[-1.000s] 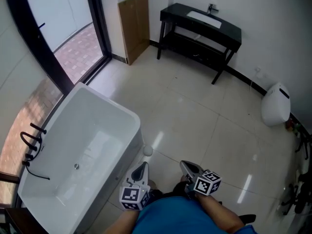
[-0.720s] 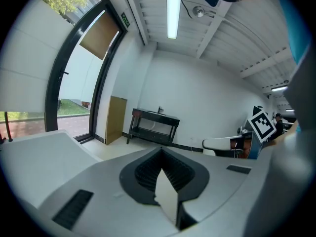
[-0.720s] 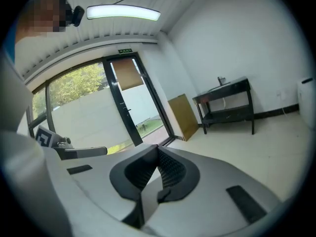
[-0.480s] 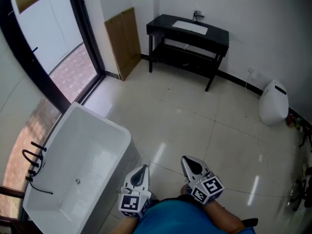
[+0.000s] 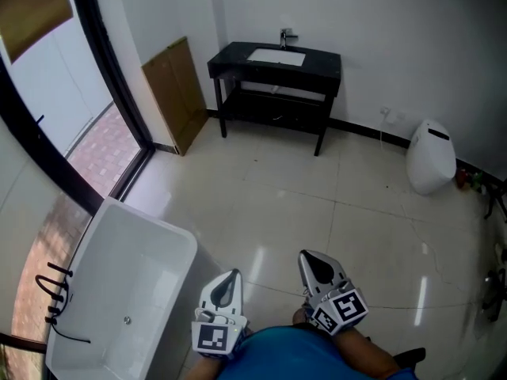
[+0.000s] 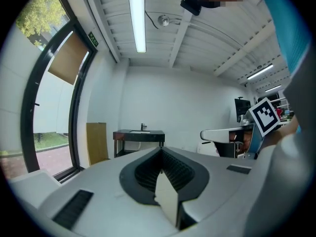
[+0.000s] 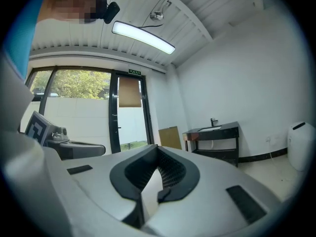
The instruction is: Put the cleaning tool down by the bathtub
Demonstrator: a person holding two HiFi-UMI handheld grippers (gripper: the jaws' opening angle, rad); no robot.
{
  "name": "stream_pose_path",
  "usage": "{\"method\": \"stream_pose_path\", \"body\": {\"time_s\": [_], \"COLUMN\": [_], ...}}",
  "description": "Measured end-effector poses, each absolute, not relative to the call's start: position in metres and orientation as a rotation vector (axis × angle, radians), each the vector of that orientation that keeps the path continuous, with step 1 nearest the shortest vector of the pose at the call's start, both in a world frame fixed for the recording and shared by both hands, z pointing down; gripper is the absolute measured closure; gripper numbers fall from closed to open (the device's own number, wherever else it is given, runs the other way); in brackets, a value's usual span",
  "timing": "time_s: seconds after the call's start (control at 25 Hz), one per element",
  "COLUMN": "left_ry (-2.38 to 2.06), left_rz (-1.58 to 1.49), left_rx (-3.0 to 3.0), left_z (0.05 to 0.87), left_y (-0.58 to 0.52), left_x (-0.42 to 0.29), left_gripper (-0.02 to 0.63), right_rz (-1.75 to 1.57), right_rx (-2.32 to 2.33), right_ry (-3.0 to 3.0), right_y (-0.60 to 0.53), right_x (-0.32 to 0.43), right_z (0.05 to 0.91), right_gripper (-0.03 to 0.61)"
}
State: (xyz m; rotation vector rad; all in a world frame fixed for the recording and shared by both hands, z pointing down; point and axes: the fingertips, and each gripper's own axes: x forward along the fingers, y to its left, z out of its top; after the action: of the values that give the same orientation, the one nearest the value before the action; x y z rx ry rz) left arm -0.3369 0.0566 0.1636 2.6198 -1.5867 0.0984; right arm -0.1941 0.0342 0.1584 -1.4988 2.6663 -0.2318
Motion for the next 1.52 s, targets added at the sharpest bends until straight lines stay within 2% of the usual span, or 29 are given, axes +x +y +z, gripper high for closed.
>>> {"method": "stream_pose_path", "body": {"time_s": [0.92,1.52], "left_ry": [-1.398,-1.428], "left_rz": [0.208,0.221], "left_rx": [2.698,2.666], "left_z": [0.187,0.195], "left_y": [0.053,0.062], "left_x": [-0.220,-0.209], "left_gripper": [0.617,0.617], "right_rz": [-0.261,-0.317], "right_rx": [-1.801,-1.801], "right_ry": [2.545,2.535], "right_y": [0.050,0.055], "right_x": [-0.063,-0.043], "right_z": [0.179,0.193], "right_gripper": [0.595,0.594]}}
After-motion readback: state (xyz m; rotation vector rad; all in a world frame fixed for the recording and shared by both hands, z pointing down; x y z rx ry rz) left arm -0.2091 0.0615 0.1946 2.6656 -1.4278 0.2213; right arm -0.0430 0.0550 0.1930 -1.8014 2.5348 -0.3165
